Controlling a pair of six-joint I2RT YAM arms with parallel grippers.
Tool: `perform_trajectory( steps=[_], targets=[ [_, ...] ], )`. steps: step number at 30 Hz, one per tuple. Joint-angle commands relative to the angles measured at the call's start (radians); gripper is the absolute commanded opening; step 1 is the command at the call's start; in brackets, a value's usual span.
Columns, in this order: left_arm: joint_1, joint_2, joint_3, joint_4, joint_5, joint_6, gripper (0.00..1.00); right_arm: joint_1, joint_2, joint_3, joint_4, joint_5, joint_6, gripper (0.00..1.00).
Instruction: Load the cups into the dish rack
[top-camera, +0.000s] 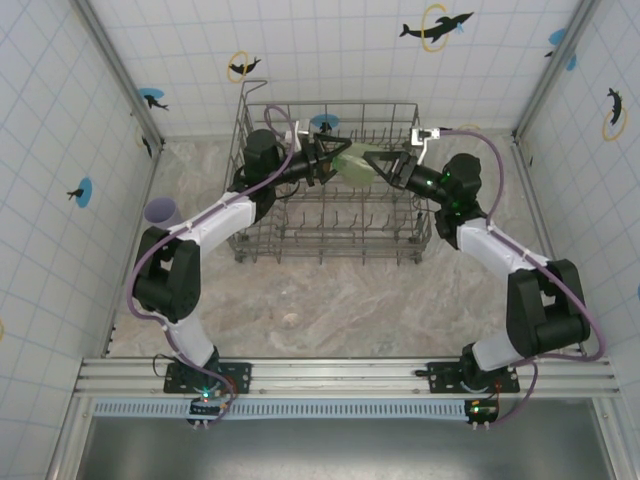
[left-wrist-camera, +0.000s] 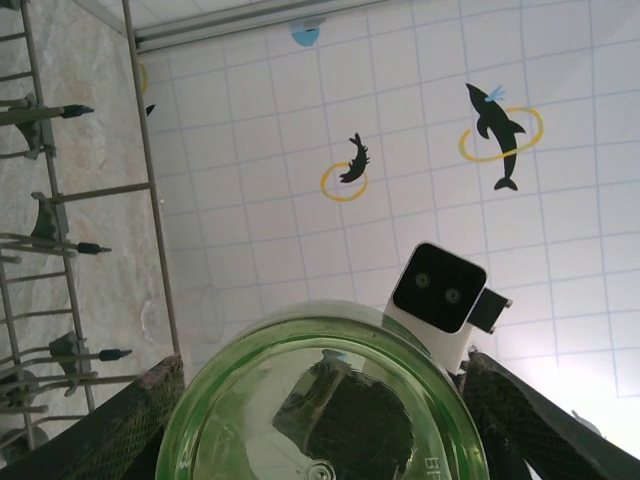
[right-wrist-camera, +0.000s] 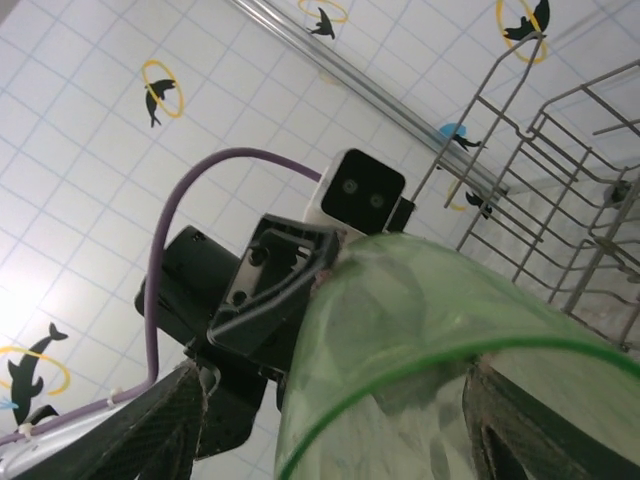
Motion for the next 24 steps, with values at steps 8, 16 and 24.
perform_trajectory(
  steps=[8,16,24],
  targets=[
    [0.0,0.009,0.181,-0.231,-0.07,0.196,0.0,-0.04,-0.198,-0.013,-0.362,0.079,-0.246,0.8],
    [-0.003,0.017,0.256,-0.359,-0.144,0.3,0.0,-0.118,-0.34,-0.037,-0.679,0.265,-0.39,0.84],
    [-0.033,0.069,0.433,-0.571,-0.256,0.451,0.0,-0.205,-0.466,-0.015,-0.941,0.45,-0.516,0.97]
  ],
)
